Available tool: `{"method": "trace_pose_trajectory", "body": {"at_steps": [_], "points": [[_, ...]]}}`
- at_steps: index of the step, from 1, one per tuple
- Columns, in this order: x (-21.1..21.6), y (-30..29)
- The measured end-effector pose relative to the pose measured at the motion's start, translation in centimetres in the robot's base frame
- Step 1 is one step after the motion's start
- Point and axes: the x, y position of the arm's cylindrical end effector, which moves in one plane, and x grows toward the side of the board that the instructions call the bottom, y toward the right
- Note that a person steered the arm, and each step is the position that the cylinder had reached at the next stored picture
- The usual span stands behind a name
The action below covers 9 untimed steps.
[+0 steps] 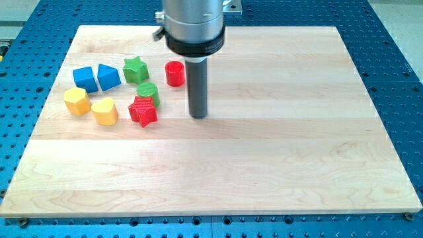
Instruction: Slightly move the red blocks to the left
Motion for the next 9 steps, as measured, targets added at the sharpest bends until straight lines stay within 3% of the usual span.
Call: {"method": "trace_pose_trajectory", "body": {"at_steps": [2, 5, 9], "points": [[-6.3, 0.0], [-6.4, -0.6], [-5.4, -7.4]]}}
